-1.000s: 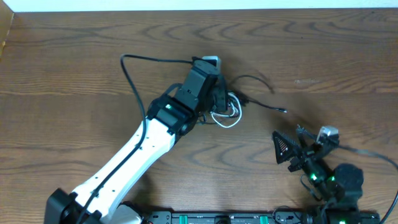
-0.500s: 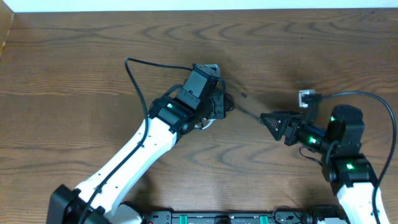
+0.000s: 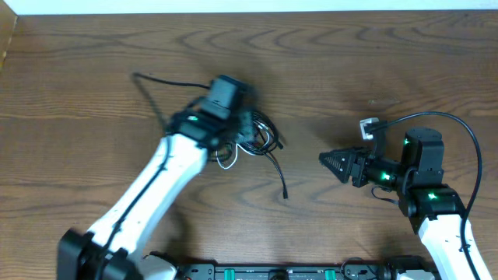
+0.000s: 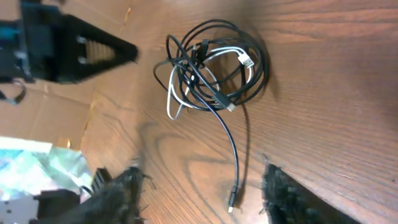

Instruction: Untangle cables

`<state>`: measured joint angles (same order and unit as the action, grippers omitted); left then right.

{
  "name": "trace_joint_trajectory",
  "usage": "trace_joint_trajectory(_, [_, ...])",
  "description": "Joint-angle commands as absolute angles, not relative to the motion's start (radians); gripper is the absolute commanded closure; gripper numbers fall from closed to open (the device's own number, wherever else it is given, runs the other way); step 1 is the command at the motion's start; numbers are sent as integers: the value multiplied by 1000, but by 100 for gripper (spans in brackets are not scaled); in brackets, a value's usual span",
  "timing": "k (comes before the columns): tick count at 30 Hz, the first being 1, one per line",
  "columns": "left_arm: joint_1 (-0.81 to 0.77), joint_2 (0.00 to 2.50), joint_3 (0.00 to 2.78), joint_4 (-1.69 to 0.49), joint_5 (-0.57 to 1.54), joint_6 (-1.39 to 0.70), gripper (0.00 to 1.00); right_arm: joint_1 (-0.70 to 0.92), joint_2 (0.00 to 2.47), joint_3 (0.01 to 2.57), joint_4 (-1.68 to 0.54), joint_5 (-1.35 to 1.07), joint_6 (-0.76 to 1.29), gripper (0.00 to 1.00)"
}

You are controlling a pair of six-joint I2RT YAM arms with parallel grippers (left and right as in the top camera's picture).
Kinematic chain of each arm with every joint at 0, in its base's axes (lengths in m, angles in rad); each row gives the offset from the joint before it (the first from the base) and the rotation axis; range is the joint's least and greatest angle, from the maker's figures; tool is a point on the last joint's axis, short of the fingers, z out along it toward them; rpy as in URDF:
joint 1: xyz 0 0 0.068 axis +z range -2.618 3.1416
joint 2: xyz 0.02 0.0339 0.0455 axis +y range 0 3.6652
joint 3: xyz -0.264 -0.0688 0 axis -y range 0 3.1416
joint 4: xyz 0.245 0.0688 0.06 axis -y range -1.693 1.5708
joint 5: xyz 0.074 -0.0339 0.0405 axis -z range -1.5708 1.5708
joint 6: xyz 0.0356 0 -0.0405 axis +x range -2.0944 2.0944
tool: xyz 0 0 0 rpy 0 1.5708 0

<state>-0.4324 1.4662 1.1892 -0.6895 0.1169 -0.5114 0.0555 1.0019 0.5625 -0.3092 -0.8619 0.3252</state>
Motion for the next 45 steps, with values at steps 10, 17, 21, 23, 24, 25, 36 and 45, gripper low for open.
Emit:
trace_joint_trajectory(10, [-280, 1401, 1152, -934, 101, -458, 83, 244, 1095, 620, -204, -719, 280, 26])
trace_joint_trajectory(17, [-280, 1474, 1099, -863, 123, -372, 78, 372, 1181, 620, -18, -619, 279, 24])
trace_joint_trajectory(21, [-280, 1527, 1099, -801, 148, -343, 75, 437, 1238, 620, 88, -484, 249, 23])
trace_joint_trajectory(23, [-280, 1554, 1099, -784, 148, -338, 75, 460, 1264, 620, 140, -469, 216, 23])
trace_joint_trajectory(24, [-279, 1565, 1099, -776, 148, -332, 74, 469, 1275, 620, 163, -469, 202, 23])
trace_joint_trajectory(25, [-279, 1576, 1099, -767, 148, -326, 73, 482, 1293, 620, 197, -469, 191, 23])
trace_joint_trajectory(36, [-156, 1601, 1099, -749, 323, -242, 70, 666, 1471, 621, 483, -370, 189, 24])
trace_joint_trajectory(45, [-81, 1601, 1097, -757, 487, -134, 69, 727, 1620, 622, 601, -239, 173, 23])
